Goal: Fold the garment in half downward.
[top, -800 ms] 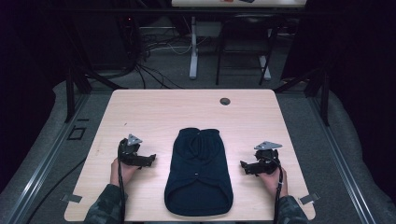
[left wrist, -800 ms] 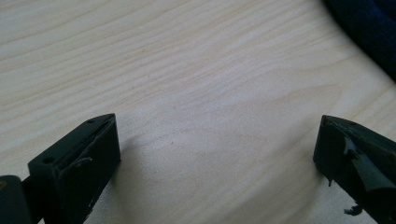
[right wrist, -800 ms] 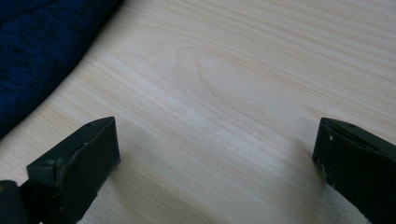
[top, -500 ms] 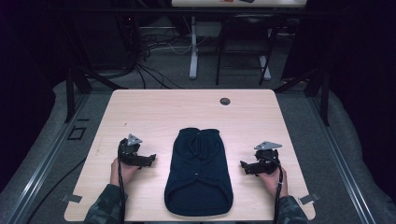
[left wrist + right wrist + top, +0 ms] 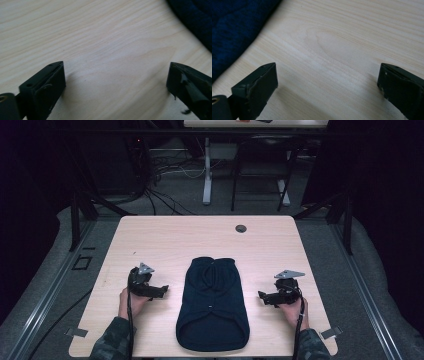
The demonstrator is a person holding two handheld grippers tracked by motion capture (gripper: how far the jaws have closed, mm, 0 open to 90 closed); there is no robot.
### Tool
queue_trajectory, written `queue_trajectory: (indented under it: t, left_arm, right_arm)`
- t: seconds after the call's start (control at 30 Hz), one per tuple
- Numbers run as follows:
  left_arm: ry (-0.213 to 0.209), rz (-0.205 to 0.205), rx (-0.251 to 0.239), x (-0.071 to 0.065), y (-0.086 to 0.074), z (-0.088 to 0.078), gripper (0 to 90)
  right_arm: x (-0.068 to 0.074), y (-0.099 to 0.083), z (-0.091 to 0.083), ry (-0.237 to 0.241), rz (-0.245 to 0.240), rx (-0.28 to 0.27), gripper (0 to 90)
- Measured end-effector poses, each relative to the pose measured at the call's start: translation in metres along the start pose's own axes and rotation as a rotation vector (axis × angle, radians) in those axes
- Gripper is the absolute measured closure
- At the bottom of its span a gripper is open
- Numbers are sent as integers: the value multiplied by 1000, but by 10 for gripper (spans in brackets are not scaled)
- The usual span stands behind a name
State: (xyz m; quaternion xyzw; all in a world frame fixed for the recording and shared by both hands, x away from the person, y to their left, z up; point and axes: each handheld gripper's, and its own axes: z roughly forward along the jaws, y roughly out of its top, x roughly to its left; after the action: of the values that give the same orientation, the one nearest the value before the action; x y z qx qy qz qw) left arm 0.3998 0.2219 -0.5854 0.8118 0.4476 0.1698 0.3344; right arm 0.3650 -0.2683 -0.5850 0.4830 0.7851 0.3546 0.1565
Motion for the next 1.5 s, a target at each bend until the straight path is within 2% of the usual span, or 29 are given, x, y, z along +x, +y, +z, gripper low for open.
queue_trajectory:
  t: [0.07, 0.1, 0.13, 0.2, 0.27, 0.3, 0.33, 0.4, 0.5, 0.57, 0.63, 0.7, 0.87, 0.93, 1.07, 1.17, 1.3, 1.33, 1.4, 1.5]
  left_arm:
    - [-14, -9, -37, -1, 5, -1, 23]
    - [-14, -9, -37, -1, 5, -1, 28]
    - [-28, -12, -19, -3, 11, 1, 15]
    - [-46, -8, -31, -4, 16, 1, 11]
    - [-45, -4, -37, -6, 19, 1, 14]
    - [-41, 7, -39, -7, 22, 2, 14]
    - [-62, 9, -38, -8, 28, 4, 14]
    - [-72, 10, -38, -9, 32, 5, 18]
    - [-99, 14, -36, -12, 42, 9, 19]
    - [-114, 20, -39, -15, 52, 15, 21]
    - [-115, 15, -37, -16, 54, 17, 21]
    - [-111, 23, -45, -19, 59, 21, 30]
    - [-121, 46, -41, -27, 73, 29, 29]
    - [-135, 44, -23, -30, 79, 36, 23]
    - [-142, 45, -15, -33, 83, 42, 10]
    - [-160, 43, 8, -38, 87, 46, 0]
    - [-170, 51, 26, -42, 93, 53, 3]
    - [-162, 51, 22, -43, 95, 55, 3]
    - [-168, 58, 30, -47, 99, 58, 83]
    - [-167, 71, 33, -51, 101, 61, 88]
  right_arm:
    - [1, 3, 0, 5, -3, 1, 25]
    - [1, 3, 0, 5, -3, 1, 25]
    - [2, 7, 0, 30, 3, 14, 17]
    - [5, 13, -1, 52, 5, 1, 17]
    - [6, 16, -1, 56, -1, 0, 16]
    - [8, 20, -1, 65, -15, 7, 15]
    - [12, 27, 0, 97, -36, 24, 8]
    - [14, 34, 3, 109, -51, 22, 8]
    - [16, 40, 6, 123, -40, 34, 12]
    - [21, 51, 14, 141, -55, 37, 11]
    - [23, 55, 16, 140, -61, 47, 14]
    - [26, 61, 20, 138, -79, 53, 25]
    - [34, 83, 32, 160, -87, 60, 37]
    - [37, 89, 37, 173, -88, 70, 28]
    - [42, 96, 44, 171, -100, 83, 13]
    - [45, 102, 52, 184, -97, 124, 0]
    - [46, 109, 60, 167, -97, 129, 9]
    - [46, 109, 60, 167, -97, 129, 9]
    - [45, 115, 67, 176, -69, 133, 75]
    - [47, 119, 70, 179, -63, 127, 118]
